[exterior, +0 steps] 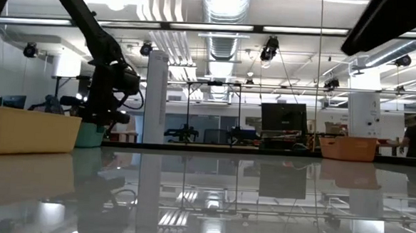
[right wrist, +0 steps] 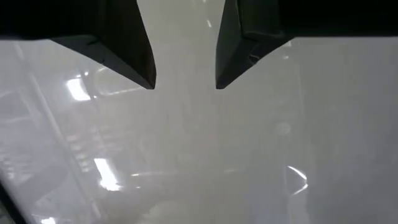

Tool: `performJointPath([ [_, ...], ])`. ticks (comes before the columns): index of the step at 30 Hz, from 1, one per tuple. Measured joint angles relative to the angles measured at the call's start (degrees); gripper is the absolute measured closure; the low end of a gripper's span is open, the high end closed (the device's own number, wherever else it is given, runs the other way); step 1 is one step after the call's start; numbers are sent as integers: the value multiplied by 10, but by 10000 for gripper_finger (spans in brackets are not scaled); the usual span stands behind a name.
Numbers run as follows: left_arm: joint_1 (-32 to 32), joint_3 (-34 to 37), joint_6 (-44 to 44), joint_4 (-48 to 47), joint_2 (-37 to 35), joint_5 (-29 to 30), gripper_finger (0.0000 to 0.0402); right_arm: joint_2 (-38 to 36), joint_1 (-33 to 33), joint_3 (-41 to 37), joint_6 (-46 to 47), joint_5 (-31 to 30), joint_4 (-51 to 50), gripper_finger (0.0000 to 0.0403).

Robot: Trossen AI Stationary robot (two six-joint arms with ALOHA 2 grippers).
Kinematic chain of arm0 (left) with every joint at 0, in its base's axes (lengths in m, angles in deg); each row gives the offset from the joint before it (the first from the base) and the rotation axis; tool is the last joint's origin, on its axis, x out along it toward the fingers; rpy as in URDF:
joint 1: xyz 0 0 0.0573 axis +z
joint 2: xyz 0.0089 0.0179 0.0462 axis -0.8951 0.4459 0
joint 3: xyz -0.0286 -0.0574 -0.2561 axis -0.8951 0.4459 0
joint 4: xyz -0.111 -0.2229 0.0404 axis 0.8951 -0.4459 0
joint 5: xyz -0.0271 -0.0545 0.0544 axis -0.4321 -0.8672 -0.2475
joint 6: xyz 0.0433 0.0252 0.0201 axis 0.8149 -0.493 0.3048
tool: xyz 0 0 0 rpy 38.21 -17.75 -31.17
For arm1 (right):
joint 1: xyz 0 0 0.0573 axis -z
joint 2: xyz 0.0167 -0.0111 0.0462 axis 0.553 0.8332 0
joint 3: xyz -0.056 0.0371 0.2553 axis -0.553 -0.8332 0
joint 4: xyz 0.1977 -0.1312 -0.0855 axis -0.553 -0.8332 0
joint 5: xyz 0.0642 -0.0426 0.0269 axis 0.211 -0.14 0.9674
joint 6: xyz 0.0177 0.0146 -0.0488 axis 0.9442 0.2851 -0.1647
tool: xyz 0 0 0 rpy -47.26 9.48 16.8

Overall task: Sort batteries
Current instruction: Put the black battery into the green bin

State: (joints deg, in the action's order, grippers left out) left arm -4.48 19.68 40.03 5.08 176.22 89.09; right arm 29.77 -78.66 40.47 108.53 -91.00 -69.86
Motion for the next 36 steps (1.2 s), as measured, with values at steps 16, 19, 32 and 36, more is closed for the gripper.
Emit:
performJointPath([
  [16,4,-45,11,-45,62,-1,388,-5,-20,0,27,-21,2,215],
  [19,4,-46,11,-46,62,-1,374,-5,-20,0,27,-21,3,208],
  [32,3,-92,33,-152,57,4,318,-5,-20,3,18,-40,5,177],
  [36,-11,-153,26,-269,39,16,293,-5,-20,3,17,-60,5,167],
])
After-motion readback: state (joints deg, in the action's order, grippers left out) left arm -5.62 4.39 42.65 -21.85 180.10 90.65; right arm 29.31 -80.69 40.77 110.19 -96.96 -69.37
